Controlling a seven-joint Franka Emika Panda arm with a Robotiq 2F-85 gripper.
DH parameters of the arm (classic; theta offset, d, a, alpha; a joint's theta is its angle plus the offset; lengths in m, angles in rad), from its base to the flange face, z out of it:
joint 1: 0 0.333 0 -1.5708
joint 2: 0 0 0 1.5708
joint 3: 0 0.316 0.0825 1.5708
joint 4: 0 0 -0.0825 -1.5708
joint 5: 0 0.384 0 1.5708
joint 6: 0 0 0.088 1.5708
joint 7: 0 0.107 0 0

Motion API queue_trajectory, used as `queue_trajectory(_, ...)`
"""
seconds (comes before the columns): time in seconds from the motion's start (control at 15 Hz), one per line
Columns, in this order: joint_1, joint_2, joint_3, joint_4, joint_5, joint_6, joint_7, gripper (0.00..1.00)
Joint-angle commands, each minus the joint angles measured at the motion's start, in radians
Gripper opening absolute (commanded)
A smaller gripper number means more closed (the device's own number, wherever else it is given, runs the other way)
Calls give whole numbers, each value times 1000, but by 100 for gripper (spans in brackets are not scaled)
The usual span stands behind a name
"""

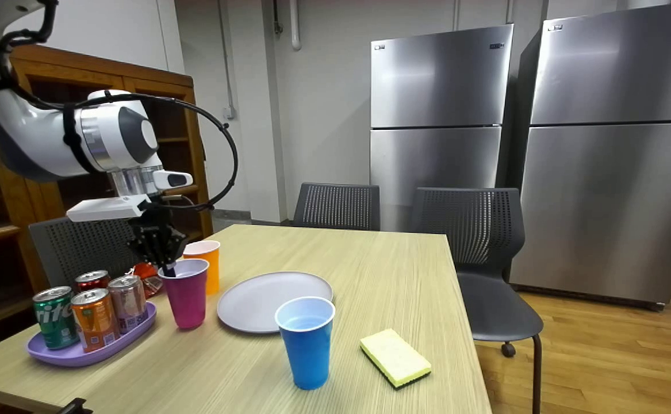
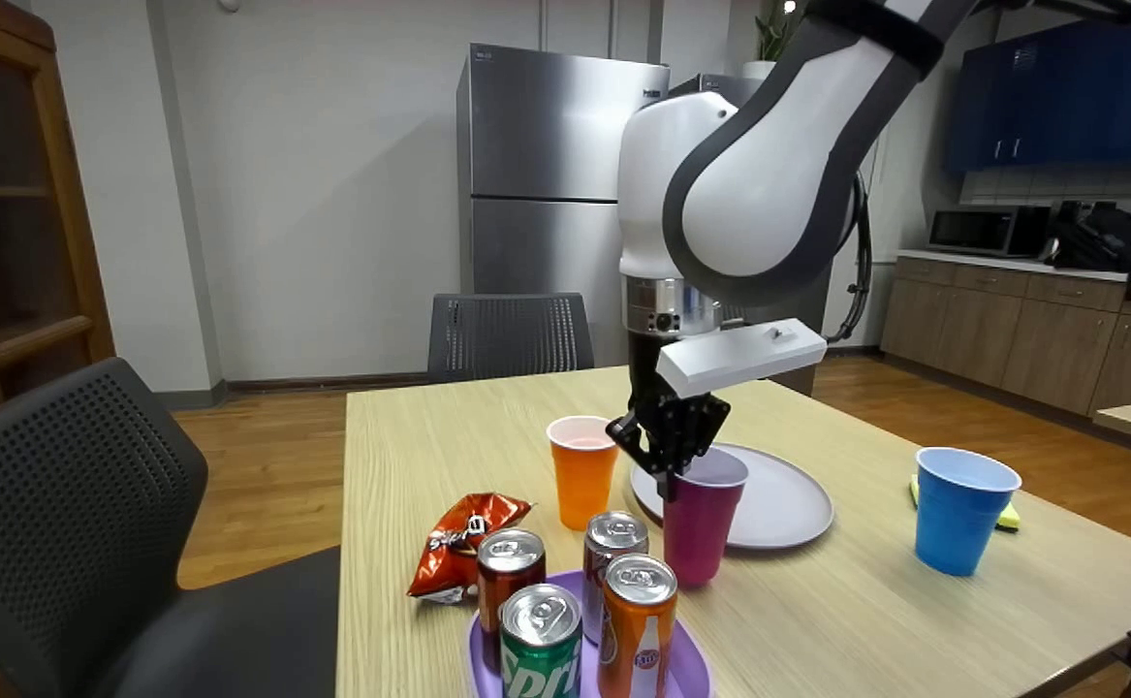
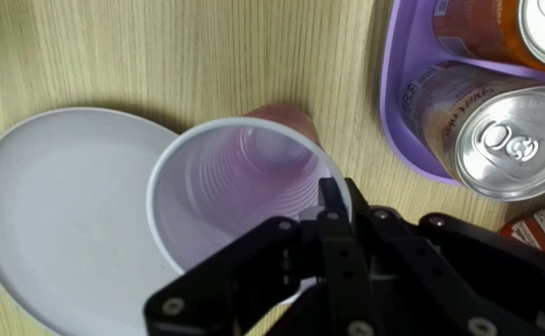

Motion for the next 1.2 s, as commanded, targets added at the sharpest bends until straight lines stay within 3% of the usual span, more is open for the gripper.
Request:
queue_trajectory(0.0,16,-90,-7,-26,14,-25,26,1)
queue_trajectory(0.27,0,-151,-9,-35,1,-30,45,1)
queue_trajectory(0.6,-55,-191,-21,-34,12,-19,-31,1)
queue_trajectory(1.13,-157,-145,-77,14,13,-12,-176,1)
